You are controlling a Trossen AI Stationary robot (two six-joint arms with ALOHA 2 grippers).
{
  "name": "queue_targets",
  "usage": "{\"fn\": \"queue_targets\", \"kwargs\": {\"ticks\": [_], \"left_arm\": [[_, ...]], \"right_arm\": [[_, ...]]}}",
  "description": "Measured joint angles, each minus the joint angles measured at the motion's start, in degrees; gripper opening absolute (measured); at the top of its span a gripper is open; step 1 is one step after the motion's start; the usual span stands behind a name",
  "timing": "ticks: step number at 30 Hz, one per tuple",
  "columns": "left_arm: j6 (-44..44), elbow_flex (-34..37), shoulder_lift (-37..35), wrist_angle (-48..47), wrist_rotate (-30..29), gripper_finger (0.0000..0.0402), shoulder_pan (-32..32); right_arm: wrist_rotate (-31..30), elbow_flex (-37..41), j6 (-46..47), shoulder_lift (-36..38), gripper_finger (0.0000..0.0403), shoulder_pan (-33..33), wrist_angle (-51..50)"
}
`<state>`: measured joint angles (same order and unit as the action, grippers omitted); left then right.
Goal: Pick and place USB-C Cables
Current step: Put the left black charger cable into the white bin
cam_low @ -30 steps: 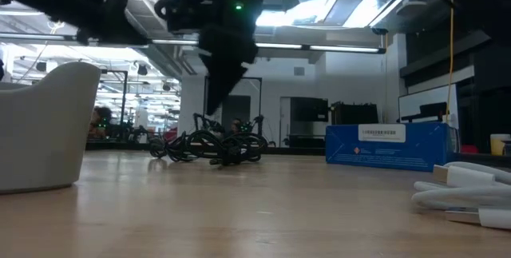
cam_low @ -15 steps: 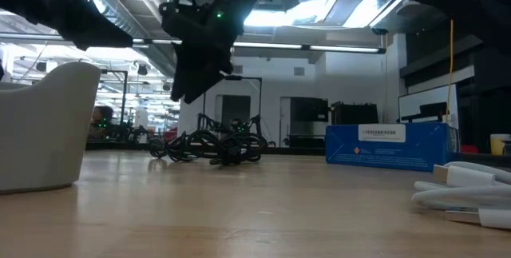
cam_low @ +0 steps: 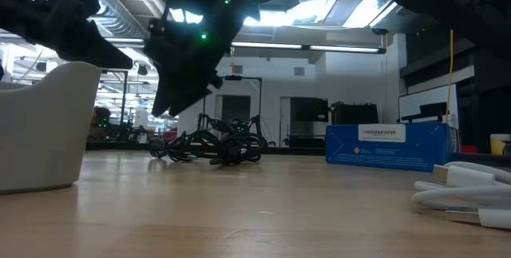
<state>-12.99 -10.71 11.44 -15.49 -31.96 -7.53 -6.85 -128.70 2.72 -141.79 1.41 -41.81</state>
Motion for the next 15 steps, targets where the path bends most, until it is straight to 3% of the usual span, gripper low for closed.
{"fn": "queue_targets", "kwargs": {"ticks": [8, 15], "left_arm": [[-2.9, 3.1, 0.0, 0.1, 2.1, 0.0086, 0.0], [-1.7, 3.3, 0.0, 0.3, 2.2, 0.0086, 0.0]], "right_arm": [[0.0, 0.4, 1.6, -0.1, 0.0258, 0.3, -0.2], [-1.6, 6.8, 4.1, -0.2, 0.0258, 0.8, 3.4]]}}
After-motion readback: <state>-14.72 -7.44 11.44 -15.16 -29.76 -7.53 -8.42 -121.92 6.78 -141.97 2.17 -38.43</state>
